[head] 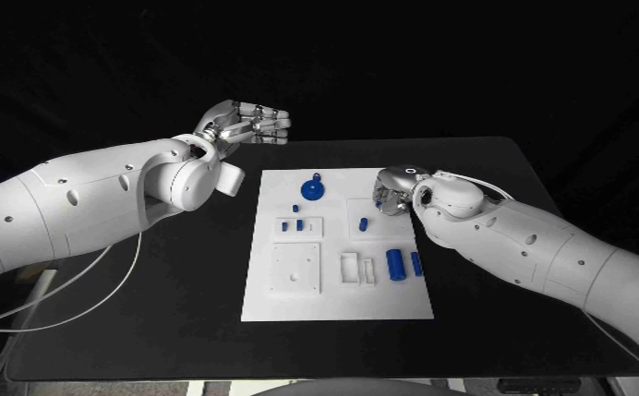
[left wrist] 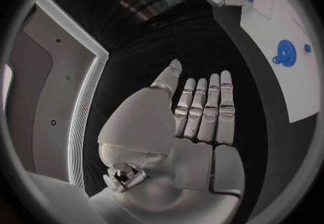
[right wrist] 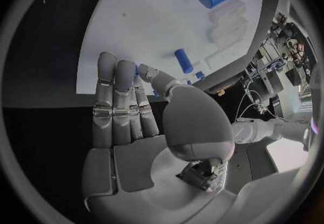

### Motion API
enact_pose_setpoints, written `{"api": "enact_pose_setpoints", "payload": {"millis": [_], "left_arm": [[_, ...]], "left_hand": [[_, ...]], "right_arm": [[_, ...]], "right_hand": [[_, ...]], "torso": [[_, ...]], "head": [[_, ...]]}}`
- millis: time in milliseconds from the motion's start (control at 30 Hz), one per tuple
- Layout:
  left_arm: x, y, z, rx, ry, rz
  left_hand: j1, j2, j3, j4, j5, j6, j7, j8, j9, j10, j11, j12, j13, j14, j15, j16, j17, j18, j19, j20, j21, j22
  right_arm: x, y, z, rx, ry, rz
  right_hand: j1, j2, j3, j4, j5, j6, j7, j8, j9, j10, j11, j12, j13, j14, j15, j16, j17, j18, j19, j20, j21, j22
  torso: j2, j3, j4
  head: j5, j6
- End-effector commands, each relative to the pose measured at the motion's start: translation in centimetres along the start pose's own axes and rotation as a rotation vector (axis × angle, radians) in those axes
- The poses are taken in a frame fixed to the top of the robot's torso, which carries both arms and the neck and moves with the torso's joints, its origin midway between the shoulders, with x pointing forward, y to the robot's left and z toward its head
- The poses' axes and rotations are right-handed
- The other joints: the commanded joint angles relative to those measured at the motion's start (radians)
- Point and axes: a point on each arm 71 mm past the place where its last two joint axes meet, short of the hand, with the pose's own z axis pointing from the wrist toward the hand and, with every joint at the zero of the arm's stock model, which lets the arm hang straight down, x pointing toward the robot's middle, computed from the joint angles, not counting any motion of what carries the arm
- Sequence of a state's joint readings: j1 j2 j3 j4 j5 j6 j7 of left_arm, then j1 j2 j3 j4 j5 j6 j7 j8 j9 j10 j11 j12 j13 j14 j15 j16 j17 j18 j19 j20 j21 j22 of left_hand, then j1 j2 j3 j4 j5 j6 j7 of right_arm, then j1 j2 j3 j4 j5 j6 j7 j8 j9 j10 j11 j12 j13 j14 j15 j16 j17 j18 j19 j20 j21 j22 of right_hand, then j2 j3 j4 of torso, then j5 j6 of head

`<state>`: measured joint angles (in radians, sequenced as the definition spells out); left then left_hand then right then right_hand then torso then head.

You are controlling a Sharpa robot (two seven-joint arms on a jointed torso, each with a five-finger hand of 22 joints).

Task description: Assemble the parts on the task board

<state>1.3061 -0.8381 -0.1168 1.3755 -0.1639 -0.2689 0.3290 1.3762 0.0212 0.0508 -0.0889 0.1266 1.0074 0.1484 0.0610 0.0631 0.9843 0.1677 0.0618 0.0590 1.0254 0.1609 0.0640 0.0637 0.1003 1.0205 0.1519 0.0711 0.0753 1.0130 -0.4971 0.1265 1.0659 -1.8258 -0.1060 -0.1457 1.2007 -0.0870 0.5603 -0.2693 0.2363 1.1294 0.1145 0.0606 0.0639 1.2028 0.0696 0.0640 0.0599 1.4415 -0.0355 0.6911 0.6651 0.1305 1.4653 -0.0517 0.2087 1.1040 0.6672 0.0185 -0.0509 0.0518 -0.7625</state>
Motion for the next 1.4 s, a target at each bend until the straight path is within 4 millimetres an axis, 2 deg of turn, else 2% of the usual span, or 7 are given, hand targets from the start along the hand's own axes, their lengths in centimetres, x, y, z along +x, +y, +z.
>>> {"api": "enact_pose_setpoints", "payload": {"millis": [33, 367, 533, 767, 1033, 1233, 1400], "left_arm": [[0.32, -0.26, 0.09, 0.019, 0.019, -0.008], [0.48, -0.31, 0.16, 0.022, 0.022, -0.008], [0.53, -0.36, 0.2, 0.023, 0.023, -0.008], [0.55, -0.42, 0.26, 0.025, 0.024, -0.008], [0.43, -0.43, 0.32, 0.024, 0.022, -0.007], [0.32, -0.4, 0.37, 0.023, 0.02, -0.006], [0.26, -0.4, 0.4, 0.024, 0.018, -0.005]], "left_hand": [[-0.001, 0.007, -0.006, -0.001, -0.003, 0.004, 0.005, 0.002, 0.001, 0.003, 0.002, 0.004, -0.001, 0.001, 0.003, -0.003, -0.001, 0.002, 0.005, -0.001, 0.003, -0.002], [0.0, 0.009, -0.007, -0.002, -0.004, 0.006, 0.004, 0.002, 0.001, 0.004, 0.002, 0.004, -0.001, 0.001, 0.003, -0.004, -0.001, 0.002, 0.005, -0.001, 0.003, -0.002], [0.002, 0.01, -0.008, -0.005, -0.003, 0.006, 0.004, 0.002, 0.001, 0.005, 0.002, 0.003, -0.001, 0.001, 0.003, -0.004, -0.001, 0.002, 0.005, -0.001, 0.003, -0.002], [0.002, 0.01, -0.008, -0.005, -0.003, 0.006, 0.004, 0.002, 0.001, 0.005, 0.002, 0.003, -0.001, 0.001, 0.003, -0.004, -0.001, 0.002, 0.005, -0.001, 0.003, -0.002], [0.002, 0.01, -0.008, -0.005, -0.003, 0.006, 0.004, 0.002, 0.001, 0.005, 0.002, 0.003, -0.001, 0.001, 0.003, -0.004, -0.001, 0.002, 0.005, -0.001, 0.003, -0.002], [0.002, 0.01, -0.008, -0.005, -0.003, 0.006, 0.004, 0.002, 0.001, 0.005, 0.002, 0.003, -0.001, 0.001, 0.003, -0.004, -0.001, 0.002, 0.005, -0.001, 0.003, -0.002], [0.002, 0.01, -0.008, -0.005, -0.003, 0.006, 0.004, 0.002, 0.001, 0.005, 0.002, 0.003, -0.001, 0.001, 0.003, -0.004, -0.001, 0.002, 0.005, -0.001, 0.003, -0.002]], "right_arm": [[0.23, 0.29, 0.1, -0.004, 0.006, -0.015], [0.36, 0.57, 0.22, -0.008, 0.005, -0.013], [0.5, 0.65, 0.26, -0.007, 0.004, -0.011], [0.63, 0.44, 0.23, 0.004, -0.004, -0.013], [0.66, 0.12, 0.19, 0.015, -0.009, -0.018], [0.62, 0.13, 0.17, 0.015, -0.016, -0.021], [0.53, 0.16, 0.16, 0.014, -0.027, -0.02]], "right_hand": [[0.004, -0.005, 0.005, 0.001, -0.004, 0.005, 0.0, 0.002, 0.001, 0.005, 0.0, -0.005, -0.001, 0.008, 0.0, 0.004, 0.001, 0.009, 0.013, -0.005, 0.004, 0.001], [0.0, -0.006, 0.006, 0.005, -0.004, 0.007, -0.001, 0.002, 0.001, 0.005, 0.0, -0.005, -0.001, 0.009, 0.001, 0.004, 0.002, 0.008, 0.015, -0.004, 0.003, 0.003], [0.002, -0.003, 0.006, 0.006, -0.003, 0.01, -0.002, 0.002, 0.001, 0.008, -0.001, -0.005, -0.001, 0.01, -0.001, 0.005, 0.003, 0.007, 0.018, -0.006, 0.001, 0.004], [0.005, 0.001, 0.052, 0.005, -0.027, 0.02, -0.003, 0.002, 0.001, 0.022, -0.004, -0.005, -0.001, 0.009, -0.006, 0.007, 0.009, 0.005, 0.018, -0.011, 0.004, 0.017], [0.005, -0.001, 0.057, 0.006, -0.026, 0.022, -0.004, 0.002, 0.001, 0.023, -0.005, -0.005, -0.001, 0.009, -0.006, 0.008, 0.01, 0.004, 0.019, -0.012, 0.005, 0.021], [0.008, -0.003, 0.06, 0.007, -0.026, 0.025, -0.004, 0.002, 0.001, 0.027, -0.006, -0.005, -0.001, 0.009, -0.007, 0.008, 0.012, 0.004, 0.019, -0.013, 0.006, 0.027], [0.01, -0.002, 0.061, 0.008, -0.027, 0.038, -0.008, 0.003, 0.002, 0.041, -0.01, -0.005, -0.001, 0.01, -0.009, 0.009, 0.014, 0.003, 0.018, -0.014, 0.007, 0.031]], "torso": [[-0.001, 0.0001, 0.0001], [0.002, -0.0002, 0.0022], [0.003, -0.0007, 0.005], [0.001, -0.0011, 0.0024], [0.0, 0.0004, -0.0001], [0.0, 0.0015, 0.001], [0.0, 0.0011, -0.0007]], "head": [[0.001, 0.008], [0.003, 0.012], [0.006, 0.003], [0.009, -0.004], [0.012, -0.009], [0.011, -0.009], [0.012, -0.01]]}}
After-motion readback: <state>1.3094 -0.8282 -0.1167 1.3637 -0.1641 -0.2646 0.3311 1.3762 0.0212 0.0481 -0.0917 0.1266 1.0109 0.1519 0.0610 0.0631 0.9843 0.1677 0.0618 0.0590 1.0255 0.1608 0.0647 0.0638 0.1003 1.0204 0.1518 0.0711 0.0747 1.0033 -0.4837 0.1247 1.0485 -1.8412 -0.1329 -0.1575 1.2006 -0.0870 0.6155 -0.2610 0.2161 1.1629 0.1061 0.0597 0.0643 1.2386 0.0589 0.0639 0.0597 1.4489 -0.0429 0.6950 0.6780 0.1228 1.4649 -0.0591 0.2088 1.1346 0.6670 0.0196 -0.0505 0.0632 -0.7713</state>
